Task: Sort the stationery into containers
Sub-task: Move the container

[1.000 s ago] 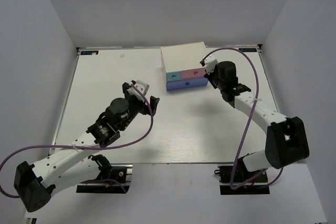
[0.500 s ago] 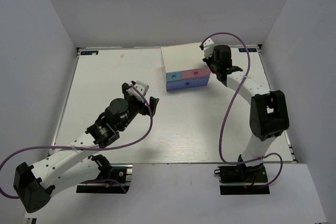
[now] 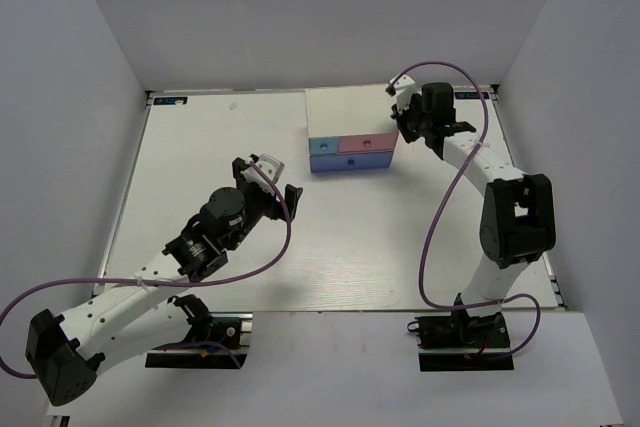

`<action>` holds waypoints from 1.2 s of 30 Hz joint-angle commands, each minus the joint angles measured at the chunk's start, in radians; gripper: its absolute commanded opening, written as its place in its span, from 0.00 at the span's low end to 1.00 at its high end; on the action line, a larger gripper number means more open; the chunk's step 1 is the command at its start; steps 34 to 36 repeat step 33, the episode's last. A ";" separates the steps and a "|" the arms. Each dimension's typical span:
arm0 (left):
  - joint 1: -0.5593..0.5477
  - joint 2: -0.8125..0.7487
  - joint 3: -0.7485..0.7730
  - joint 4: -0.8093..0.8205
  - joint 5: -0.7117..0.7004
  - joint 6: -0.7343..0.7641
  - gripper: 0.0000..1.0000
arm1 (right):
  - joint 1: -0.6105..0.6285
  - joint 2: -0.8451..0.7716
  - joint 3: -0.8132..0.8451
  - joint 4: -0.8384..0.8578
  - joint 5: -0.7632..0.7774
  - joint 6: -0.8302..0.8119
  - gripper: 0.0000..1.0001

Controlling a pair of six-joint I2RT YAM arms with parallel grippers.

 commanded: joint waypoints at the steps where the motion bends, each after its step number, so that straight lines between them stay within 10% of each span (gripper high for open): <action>1: 0.004 -0.011 0.003 0.000 -0.004 0.005 0.99 | 0.018 -0.070 -0.018 -0.021 -0.197 0.013 0.00; 12: 0.004 -0.020 0.003 0.000 -0.015 0.005 0.99 | 0.008 -0.189 -0.180 0.048 0.137 0.031 0.00; 16: 0.004 -0.020 0.003 0.000 -0.006 0.005 0.99 | 0.006 -0.379 -0.311 0.097 0.158 0.050 0.24; 22: 0.004 -0.010 0.012 -0.023 0.004 0.014 0.99 | 0.014 -0.633 -0.431 -0.019 0.003 0.135 0.90; 36: 0.004 0.009 0.021 -0.052 0.073 0.023 0.99 | 0.009 -0.961 -0.594 -0.010 -0.205 0.208 0.90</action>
